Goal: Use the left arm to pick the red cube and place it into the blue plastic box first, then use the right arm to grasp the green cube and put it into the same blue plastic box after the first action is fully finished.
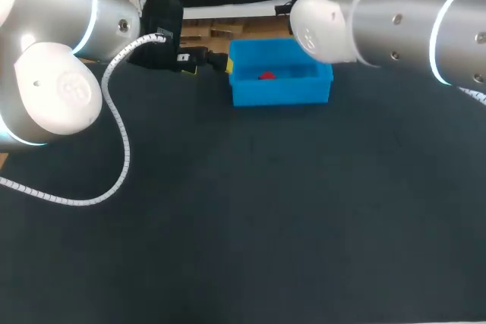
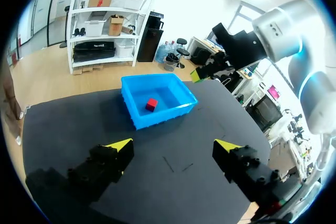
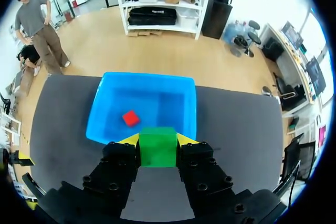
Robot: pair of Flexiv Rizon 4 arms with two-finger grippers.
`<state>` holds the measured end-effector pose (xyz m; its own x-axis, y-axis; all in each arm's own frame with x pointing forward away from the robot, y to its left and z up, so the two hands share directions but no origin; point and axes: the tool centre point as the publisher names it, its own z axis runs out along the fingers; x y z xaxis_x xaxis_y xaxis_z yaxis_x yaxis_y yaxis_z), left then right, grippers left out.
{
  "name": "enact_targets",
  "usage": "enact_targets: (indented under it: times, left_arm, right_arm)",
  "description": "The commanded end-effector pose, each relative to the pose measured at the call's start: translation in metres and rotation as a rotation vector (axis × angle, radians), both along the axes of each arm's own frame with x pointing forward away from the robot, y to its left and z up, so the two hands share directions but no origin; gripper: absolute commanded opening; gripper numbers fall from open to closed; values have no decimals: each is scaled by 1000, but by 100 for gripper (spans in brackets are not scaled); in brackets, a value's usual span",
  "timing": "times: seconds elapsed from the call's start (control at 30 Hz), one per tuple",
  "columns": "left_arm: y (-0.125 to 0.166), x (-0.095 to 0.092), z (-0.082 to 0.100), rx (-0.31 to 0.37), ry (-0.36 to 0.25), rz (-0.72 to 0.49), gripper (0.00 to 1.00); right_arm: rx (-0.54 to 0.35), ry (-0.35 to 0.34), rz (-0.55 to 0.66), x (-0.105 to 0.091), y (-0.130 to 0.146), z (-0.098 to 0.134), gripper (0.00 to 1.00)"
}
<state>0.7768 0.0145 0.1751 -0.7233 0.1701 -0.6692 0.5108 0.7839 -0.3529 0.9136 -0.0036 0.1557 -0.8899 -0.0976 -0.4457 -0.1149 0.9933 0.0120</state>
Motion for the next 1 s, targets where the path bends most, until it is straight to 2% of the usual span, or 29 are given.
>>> enact_targets:
  times: [0.03, 1.0]
  left_arm:
    - [2, 0, -1, -6, -4, -4, 100]
    - [2, 0, -1, -6, -4, -4, 100]
  right_arm:
    - [-4, 11, -5, 12, -1, -4, 0]
    - [-30, -15, 2, 39, -2, -10, 0]
